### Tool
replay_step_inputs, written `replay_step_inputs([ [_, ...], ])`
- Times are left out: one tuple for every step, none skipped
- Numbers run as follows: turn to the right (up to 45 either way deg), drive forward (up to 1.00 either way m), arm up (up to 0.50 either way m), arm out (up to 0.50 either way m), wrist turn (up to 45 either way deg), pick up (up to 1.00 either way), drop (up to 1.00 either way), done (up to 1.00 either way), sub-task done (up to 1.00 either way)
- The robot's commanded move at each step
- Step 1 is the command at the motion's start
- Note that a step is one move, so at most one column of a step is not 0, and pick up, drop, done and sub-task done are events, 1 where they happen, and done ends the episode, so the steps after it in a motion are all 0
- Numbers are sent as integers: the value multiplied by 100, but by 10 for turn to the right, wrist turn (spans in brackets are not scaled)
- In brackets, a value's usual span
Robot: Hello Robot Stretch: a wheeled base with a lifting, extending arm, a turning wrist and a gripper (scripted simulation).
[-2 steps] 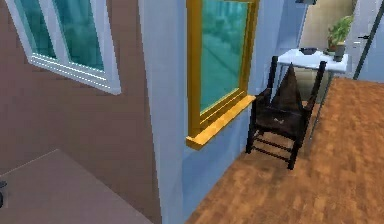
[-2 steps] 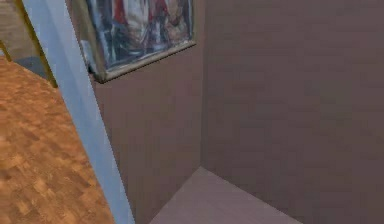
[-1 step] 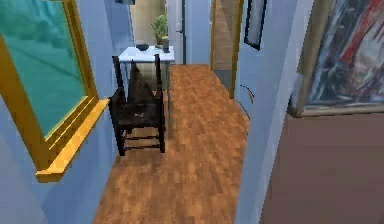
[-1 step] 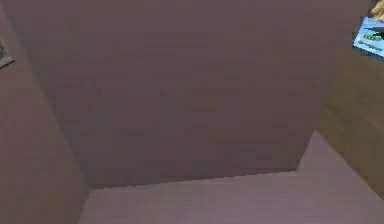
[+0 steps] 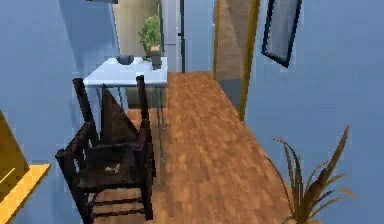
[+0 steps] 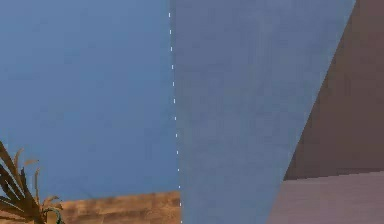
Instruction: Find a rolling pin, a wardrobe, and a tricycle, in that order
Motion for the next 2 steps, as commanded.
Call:
replay_step_inputs([
  [60,0,0,0,0,0,0,0,0],
  [0,100,0,0,0,0,0,0,0],
])
